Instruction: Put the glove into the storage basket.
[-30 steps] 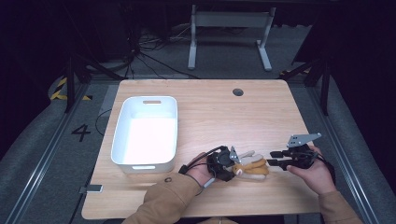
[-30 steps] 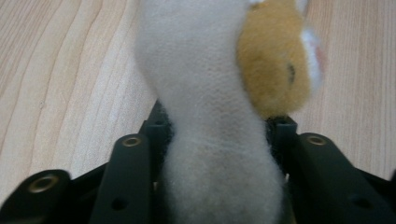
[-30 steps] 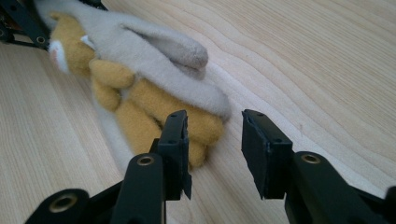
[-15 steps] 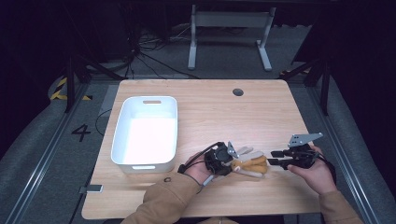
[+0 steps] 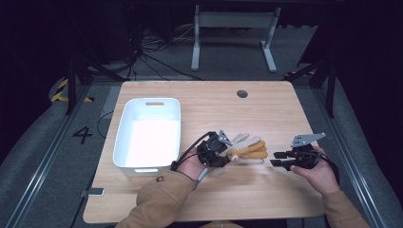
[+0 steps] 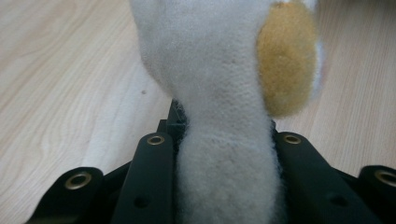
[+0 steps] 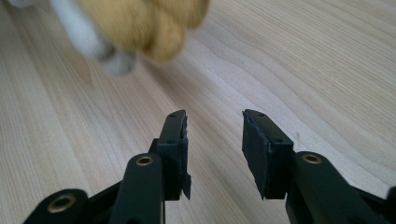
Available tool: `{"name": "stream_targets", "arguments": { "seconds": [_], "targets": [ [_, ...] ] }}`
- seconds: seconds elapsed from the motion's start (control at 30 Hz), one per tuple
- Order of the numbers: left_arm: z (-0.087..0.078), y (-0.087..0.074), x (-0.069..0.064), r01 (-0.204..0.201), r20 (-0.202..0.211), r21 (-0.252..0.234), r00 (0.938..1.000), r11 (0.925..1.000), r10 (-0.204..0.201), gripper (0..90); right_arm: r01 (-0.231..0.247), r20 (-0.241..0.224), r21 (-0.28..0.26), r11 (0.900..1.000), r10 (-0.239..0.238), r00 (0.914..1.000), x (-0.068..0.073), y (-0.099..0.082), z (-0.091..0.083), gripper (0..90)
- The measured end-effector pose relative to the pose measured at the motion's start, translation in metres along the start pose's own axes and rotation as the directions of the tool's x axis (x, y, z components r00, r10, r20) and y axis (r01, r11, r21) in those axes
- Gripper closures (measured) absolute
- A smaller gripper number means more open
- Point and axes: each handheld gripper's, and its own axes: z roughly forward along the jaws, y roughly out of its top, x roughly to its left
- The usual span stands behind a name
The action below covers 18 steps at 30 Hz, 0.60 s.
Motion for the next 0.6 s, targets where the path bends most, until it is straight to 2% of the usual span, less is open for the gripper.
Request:
{"name": "stream_targets", "arguments": {
  "seconds": [0.1,0.13,0.23,0.27,0.37,0.4,0.57,0.6],
  "targets": [
    [-0.007,0.001,0.003,0.012,-0.004,-0.012,0.9999,0.9999,-0.012,70.8,0.0,-0.002,0.003,1.0,0.0,1.0,-0.001,0.001,0.002,61.2],
    [-0.014,0.002,0.005,0.023,-0.003,-0.023,0.9997,0.9995,-0.023,70.8,0.002,-0.004,0.001,1.0,-0.002,1.0,-0.001,0.002,0.002,61.2],
    [-0.021,0.003,0.007,0.031,-0.017,-0.036,0.9993,0.9989,-0.032,70.9,0.003,-0.007,0.003,1.0,-0.003,1.0,-0.002,0.003,0.004,61.1],
    [-0.028,0.003,0.009,0.044,-0.027,-0.046,0.9986,0.998,-0.045,70.9,0.002,-0.009,0.004,1.0,-0.002,1.0,-0.003,0.003,0.005,61.1],
    [-0.035,0.003,0.012,0.054,-0.03,-0.054,0.998,0.9971,-0.055,70.9,0.003,-0.011,0.006,1.0,-0.002,0.9999,-0.004,0.004,0.006,61.1],
    [-0.041,0.003,0.014,0.094,-0.024,-0.066,0.9951,0.9934,-0.096,71.0,0.004,-0.013,0.006,1.0,-0.004,0.9999,-0.005,0.005,0.008,61.1],
    [-0.055,0.001,0.02,0.123,-0.054,-0.089,0.9903,0.9884,-0.128,71.0,0.007,-0.024,0.005,1.0,-0.007,0.9997,-0.008,0.01,0.013,61.0],
    [-0.063,-0.001,0.023,0.132,-0.071,-0.094,0.9878,0.9868,-0.139,70.9,0.013,-0.032,0.003,0.9999,-0.013,0.9994,-0.01,0.013,0.016,60.9]
  ]
}}
